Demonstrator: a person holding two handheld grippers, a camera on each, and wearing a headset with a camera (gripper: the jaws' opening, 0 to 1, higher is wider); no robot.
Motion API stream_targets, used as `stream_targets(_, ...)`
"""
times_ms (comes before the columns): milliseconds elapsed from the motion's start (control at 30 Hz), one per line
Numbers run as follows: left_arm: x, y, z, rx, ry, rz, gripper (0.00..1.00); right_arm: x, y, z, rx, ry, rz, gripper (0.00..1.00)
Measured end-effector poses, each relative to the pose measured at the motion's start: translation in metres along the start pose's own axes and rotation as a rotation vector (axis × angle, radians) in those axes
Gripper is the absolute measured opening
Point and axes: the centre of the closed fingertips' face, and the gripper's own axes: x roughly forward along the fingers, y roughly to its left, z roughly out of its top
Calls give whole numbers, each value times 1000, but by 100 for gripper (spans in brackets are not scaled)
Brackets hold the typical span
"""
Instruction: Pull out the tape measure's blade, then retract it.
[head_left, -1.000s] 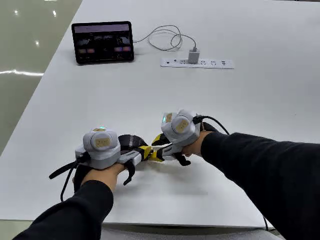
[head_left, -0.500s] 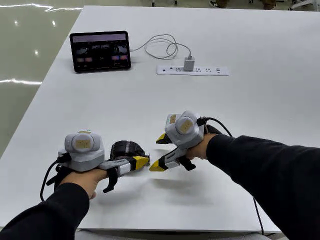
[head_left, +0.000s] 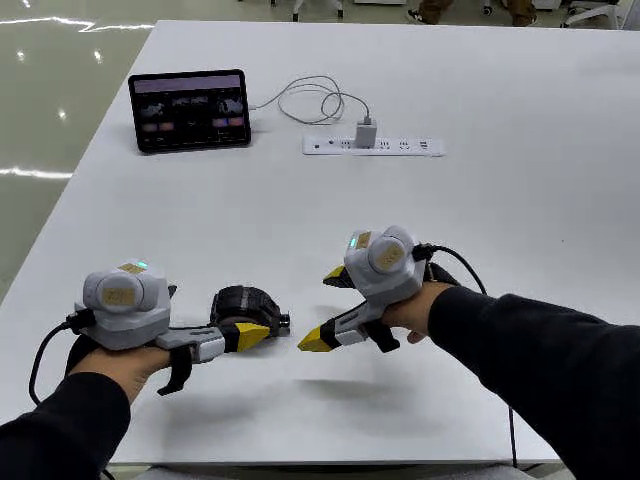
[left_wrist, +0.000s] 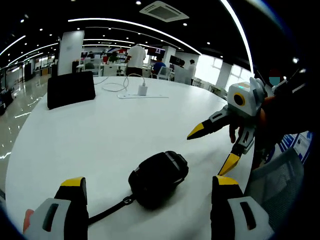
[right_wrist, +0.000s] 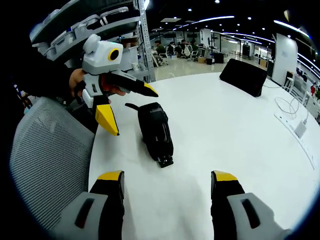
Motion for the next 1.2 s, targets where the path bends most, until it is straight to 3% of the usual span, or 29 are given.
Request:
stream_targets(33,0,-4,-3,-10,15,-29,100,-1,-2,-3,10,8,-7,68)
stream_targets(67,-1,-5,-2,-6,1,-34,100,-3,-3,-5,19,6,-13,68)
stream_targets(267,-8,-2,-5,49,-3,-34,100,-18,-10,-9,58,-28,-63,72)
stream_targets(400,-13,-1,-4,38,-18,-48,100,-27,-10,-14,79,-48,-81,76)
stream_targets(633,-17,2,-10,43,8,-51,100,-46,-14,-35,116,-48,-120,80)
stream_targets(733,-18,3,-11,61,3,-52,100,-56,-19,-42,148,-66,-148,81)
stream_targets(800,-18,4,-16,86,28,-49,100,-62,-22,-48,149,-63,-161,81)
stream_targets(1000,-21,0,-18,57,24,-84,100,-74,-21,-57,144,-65,-178,83)
stream_targets(1200,-24,7,-14,57,7,-66,100,-85,-20,-66,157,-78,-205,85)
